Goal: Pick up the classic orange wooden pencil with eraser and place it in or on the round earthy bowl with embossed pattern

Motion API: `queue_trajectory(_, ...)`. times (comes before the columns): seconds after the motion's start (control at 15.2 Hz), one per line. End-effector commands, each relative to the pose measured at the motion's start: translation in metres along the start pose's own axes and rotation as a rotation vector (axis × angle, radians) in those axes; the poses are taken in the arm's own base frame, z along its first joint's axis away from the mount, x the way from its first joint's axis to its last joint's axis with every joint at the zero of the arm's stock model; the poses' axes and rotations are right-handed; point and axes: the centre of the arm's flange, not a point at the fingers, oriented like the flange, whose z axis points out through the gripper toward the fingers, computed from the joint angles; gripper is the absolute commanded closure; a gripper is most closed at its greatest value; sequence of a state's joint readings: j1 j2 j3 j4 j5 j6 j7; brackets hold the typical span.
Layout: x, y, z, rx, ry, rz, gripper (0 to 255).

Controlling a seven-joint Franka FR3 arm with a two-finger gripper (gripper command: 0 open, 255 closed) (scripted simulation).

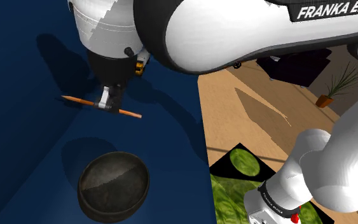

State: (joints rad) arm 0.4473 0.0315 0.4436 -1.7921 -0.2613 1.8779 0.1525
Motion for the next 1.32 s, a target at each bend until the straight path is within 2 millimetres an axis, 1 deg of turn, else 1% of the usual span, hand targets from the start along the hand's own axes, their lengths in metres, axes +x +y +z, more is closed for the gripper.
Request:
queue_trajectory(0.0,-0.014,-0.024,-0.011,-0.001,-0.001,0.001,255)
queue_trajectory(0.46,-0.055,-0.101,-0.04,-0.001,-0.001,0.001,255)
queue_trajectory(1.25,-0.061,-0.115,0.021,-0.001,-0.001,0.001,255)
